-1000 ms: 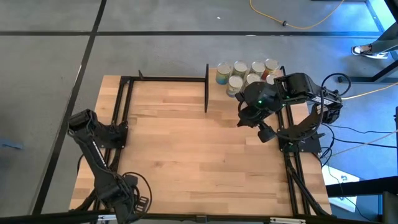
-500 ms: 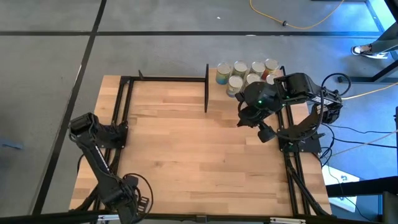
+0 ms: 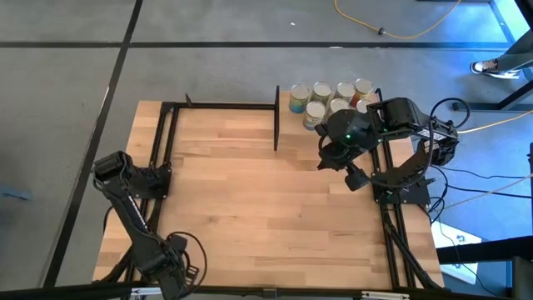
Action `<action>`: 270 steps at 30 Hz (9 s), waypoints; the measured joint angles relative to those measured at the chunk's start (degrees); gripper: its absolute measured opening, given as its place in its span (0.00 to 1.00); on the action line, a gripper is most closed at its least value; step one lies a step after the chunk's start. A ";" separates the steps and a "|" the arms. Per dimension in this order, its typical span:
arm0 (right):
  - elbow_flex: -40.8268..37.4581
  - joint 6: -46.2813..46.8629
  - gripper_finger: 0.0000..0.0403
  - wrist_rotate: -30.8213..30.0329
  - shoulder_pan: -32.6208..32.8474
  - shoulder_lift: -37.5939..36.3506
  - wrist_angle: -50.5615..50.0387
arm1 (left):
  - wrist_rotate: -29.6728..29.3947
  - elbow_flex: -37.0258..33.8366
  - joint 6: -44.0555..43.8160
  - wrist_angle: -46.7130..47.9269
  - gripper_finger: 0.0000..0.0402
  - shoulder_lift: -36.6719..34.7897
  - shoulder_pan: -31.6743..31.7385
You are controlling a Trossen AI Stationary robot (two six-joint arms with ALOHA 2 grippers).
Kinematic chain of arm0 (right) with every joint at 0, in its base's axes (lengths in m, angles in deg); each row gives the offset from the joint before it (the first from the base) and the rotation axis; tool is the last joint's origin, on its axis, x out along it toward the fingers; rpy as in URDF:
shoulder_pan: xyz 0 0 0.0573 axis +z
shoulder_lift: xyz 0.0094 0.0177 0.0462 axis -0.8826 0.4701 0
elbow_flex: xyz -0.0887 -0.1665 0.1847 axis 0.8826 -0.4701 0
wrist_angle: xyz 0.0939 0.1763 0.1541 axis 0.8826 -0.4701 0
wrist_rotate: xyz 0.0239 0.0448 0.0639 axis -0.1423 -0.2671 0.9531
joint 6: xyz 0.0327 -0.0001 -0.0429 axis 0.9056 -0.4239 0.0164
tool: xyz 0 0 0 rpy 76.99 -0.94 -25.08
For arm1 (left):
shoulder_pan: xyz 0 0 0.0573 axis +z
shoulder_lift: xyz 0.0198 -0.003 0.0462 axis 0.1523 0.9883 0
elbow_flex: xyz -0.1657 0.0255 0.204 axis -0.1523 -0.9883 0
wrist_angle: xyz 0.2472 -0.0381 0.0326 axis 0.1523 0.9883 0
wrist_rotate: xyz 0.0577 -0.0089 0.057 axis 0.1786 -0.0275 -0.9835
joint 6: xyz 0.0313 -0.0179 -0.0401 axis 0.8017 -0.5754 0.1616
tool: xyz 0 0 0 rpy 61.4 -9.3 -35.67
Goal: Pick and place cans onto a shelf
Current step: Put the canned peas on the shelf
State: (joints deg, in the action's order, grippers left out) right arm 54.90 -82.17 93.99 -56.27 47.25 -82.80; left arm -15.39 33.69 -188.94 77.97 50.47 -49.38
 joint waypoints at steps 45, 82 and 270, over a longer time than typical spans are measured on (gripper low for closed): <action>0.00 -0.31 0.01 0.00 0.00 0.00 -0.92 | -11.10 14.34 112.47 9.93 0.00 0.20 39.63; 0.00 -3.15 0.01 0.02 0.00 0.00 -0.94 | -10.55 27.84 131.22 7.06 0.07 11.39 45.00; -3.25 -11.89 0.04 -2.93 -28.79 17.95 10.87 | -33.98 36.52 110.10 28.79 0.06 -20.02 37.93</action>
State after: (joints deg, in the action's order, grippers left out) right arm 51.64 -94.06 91.06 -85.05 65.20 -71.93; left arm -49.38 70.21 -78.84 106.76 30.45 -11.45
